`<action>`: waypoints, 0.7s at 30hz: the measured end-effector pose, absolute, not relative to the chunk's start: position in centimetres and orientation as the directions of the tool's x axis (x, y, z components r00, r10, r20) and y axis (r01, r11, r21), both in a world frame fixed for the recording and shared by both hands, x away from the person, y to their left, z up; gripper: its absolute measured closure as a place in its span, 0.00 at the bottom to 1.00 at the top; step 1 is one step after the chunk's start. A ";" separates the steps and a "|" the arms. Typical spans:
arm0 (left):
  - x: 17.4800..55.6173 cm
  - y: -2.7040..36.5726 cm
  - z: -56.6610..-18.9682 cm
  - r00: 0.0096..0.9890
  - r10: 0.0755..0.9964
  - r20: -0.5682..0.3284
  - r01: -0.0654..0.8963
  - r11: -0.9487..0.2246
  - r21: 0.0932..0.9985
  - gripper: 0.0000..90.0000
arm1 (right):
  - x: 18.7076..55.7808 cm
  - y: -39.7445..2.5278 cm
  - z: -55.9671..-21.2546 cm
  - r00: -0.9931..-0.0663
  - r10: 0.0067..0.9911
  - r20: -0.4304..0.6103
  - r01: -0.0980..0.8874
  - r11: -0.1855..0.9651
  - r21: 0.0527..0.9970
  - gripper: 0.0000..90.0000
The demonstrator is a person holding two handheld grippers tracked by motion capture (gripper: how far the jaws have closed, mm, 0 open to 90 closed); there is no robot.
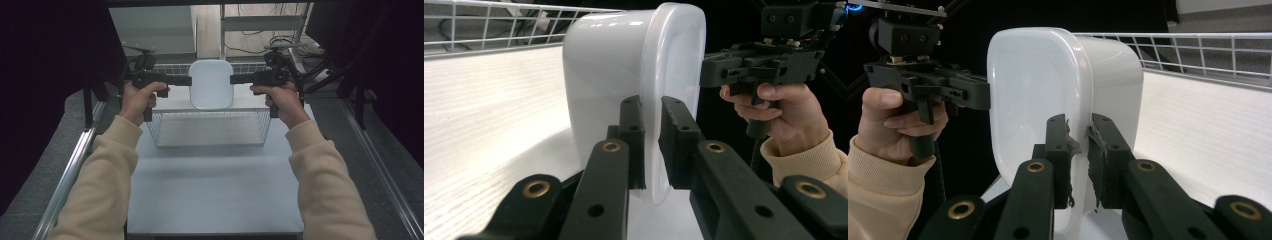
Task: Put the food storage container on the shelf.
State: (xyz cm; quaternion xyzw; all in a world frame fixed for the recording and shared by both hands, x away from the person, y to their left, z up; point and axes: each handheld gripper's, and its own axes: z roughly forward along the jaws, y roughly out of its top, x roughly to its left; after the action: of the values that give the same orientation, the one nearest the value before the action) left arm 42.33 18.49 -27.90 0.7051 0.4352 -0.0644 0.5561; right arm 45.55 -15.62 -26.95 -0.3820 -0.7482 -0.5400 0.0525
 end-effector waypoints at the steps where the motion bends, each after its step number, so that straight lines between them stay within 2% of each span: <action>1: 42.7 18.5 -28.1 0.609 0.541 -0.579 0.691 -0.005 0.723 0.90 | 45.9 -15.6 -27.1 -0.699 0.516 0.495 0.633 0.125 0.764 0.88; 6: 44.5 18.7 -29.4 0.585 0.534 -0.611 0.725 -0.006 0.688 0.90 | 47.5 -15.3 -28.0 -0.663 0.540 0.519 0.674 0.128 0.727 0.87; 11: 46.6 19.1 -30.6 0.533 0.482 -0.696 0.776 0.050 0.629 0.90 | 49.1 -15.2 -28.6 -0.618 0.548 0.564 0.716 0.097 0.691 0.86; 21: 50.4 19.8 -32.4 0.381 0.411 -0.828 0.865 0.157 0.476 0.85 | 52.6 -14.4 -29.4 -0.482 0.587 0.651 0.810 0.015 0.586 0.81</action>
State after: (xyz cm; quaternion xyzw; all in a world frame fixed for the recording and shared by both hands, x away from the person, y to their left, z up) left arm 50.39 19.83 -32.45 0.6165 0.5173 -0.2040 0.5573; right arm 52.63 -14.44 -29.37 -0.4964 -0.7033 -0.4963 0.1126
